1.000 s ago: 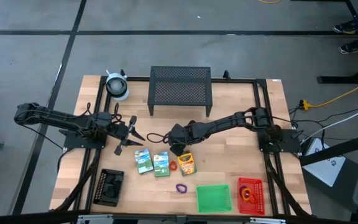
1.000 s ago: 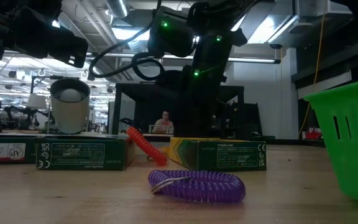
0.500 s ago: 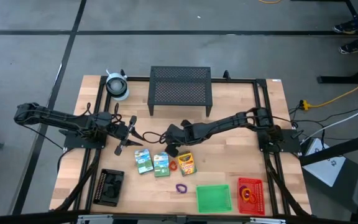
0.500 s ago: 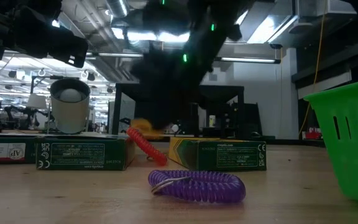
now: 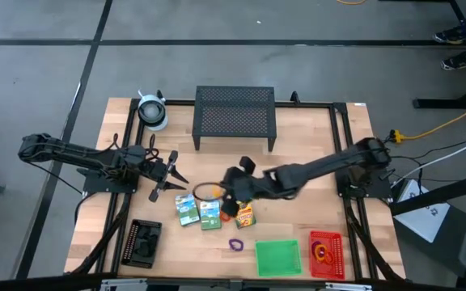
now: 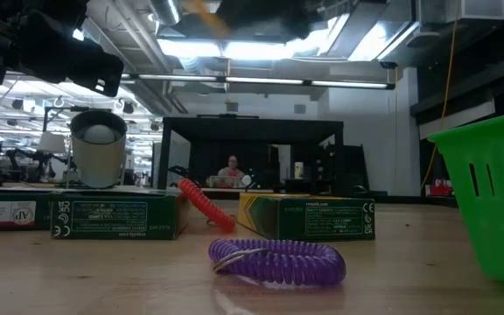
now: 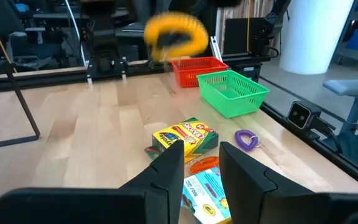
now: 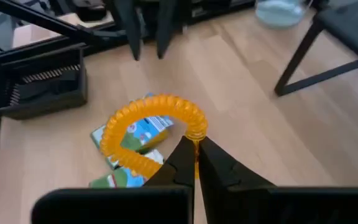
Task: Pick & Place Office Desk Supplies
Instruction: Put the yellow spring keychain into the red bin
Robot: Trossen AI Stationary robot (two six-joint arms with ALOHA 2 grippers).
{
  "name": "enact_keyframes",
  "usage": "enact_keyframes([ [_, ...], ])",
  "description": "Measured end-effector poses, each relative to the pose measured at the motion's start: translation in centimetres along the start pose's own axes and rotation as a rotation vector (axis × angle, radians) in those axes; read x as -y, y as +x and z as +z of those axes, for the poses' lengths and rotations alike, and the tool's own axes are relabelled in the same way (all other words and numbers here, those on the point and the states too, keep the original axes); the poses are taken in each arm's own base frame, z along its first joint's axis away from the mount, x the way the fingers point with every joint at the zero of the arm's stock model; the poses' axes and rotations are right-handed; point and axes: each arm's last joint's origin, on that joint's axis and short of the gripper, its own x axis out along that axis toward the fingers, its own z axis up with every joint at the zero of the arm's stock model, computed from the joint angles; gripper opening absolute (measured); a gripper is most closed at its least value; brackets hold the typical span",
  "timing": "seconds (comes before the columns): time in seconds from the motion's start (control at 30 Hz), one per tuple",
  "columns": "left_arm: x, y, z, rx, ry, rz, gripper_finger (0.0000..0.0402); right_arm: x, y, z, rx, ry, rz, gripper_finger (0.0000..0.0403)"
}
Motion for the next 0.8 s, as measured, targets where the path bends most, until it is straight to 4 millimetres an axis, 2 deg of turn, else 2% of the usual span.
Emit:
enact_keyframes([
  [0.3, 0.0, 0.0, -0.1, -0.007, 0.001, -0.001, 0.0098, -3.0, -6.3, -1.3, 0.033, 0.009, 0.012, 0.0003],
  [0.5, 0.0, 0.0, -0.1, -0.007, 0.001, -0.001, 0.0098, -5.4, -8.8, -3.8, -0.035, 0.082, 0.071, 0.0002],
  [0.8, 0.0, 0.0, -0.1, -0.011, -0.001, -0.001, 0.0098, -7.8, -13.3, -9.0, -0.199, 0.269, 0.050, 0.0002],
])
